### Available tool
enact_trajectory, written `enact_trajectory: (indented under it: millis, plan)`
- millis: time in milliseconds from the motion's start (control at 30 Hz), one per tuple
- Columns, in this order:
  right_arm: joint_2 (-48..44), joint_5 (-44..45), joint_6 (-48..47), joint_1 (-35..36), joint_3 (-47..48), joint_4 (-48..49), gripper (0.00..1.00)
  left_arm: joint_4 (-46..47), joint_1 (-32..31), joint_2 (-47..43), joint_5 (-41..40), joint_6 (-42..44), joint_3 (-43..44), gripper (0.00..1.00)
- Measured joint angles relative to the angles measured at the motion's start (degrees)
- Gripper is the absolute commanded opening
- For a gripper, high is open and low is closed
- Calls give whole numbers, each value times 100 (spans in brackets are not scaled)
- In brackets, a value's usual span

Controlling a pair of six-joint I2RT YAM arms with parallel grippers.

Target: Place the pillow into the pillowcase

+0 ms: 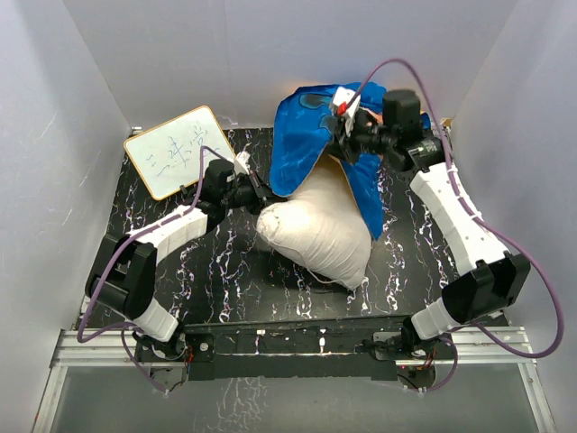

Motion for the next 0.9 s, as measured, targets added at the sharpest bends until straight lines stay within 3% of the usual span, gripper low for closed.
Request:
enact_trajectory:
  millis: [167, 333, 400, 533, 600, 733, 900]
  plan:
    - [76, -966, 505, 741, 1622, -127, 8, -177, 131, 289, 216, 160, 505, 0]
    - [-146, -1086, 861, 1285, 597, 44, 10, -210, 238, 577, 315, 199, 616, 0]
    - [-63, -835, 772, 1311, 98, -173, 22, -219, 254, 675, 247, 225, 616, 2]
    - [297, -404, 358, 1298, -332, -1058, 65, -205, 354, 662, 175, 310, 463, 46]
    - [380, -400, 79, 1263, -330, -1491, 81, -313, 450, 599, 50, 435, 352, 62]
    - [144, -887, -400, 911, -201, -2122, 86, -1150, 750, 46, -529, 960, 138, 83]
    - [-610, -1401, -588, -192, -223, -2247, 87, -2046, 905, -1622, -1397, 2059, 140, 86]
